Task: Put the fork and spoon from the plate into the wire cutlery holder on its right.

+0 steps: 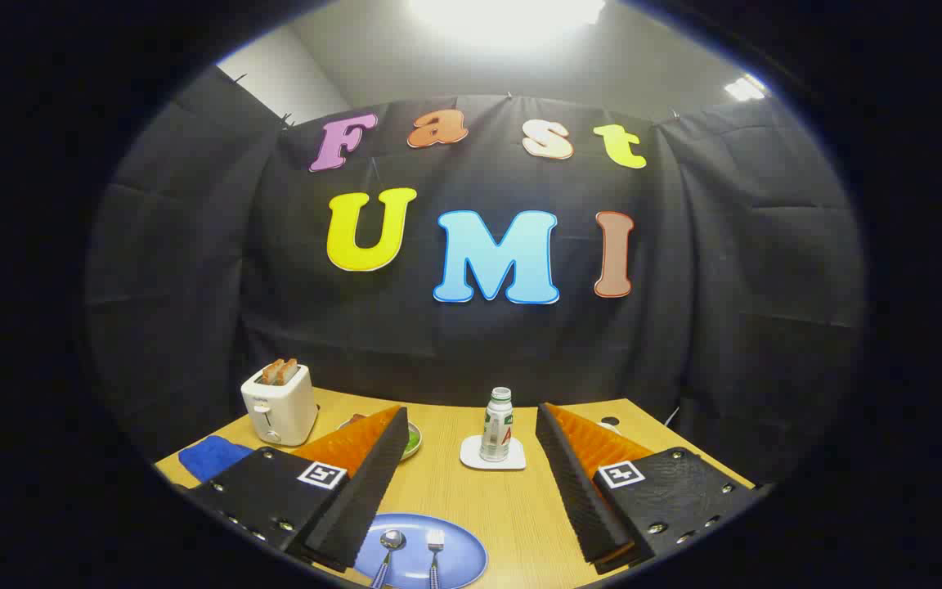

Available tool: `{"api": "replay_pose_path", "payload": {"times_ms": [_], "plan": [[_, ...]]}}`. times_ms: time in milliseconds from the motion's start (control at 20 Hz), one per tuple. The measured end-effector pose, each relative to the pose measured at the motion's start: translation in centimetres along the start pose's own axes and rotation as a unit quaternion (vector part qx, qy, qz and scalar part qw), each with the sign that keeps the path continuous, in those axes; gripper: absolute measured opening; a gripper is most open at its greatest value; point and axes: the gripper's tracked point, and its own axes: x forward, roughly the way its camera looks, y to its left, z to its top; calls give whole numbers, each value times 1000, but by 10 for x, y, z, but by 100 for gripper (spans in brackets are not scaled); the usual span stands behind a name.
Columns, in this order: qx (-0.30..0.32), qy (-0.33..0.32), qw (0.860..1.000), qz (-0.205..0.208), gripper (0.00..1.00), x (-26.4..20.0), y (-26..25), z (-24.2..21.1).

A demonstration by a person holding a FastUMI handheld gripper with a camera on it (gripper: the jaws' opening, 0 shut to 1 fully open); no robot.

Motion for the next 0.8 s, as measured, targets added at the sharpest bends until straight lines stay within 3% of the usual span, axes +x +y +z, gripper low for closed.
{"api": "replay_pose_path", "payload": {"times_ms": [800], "plan": [[-3,29,1000,12,96,5,5,-19]]}}
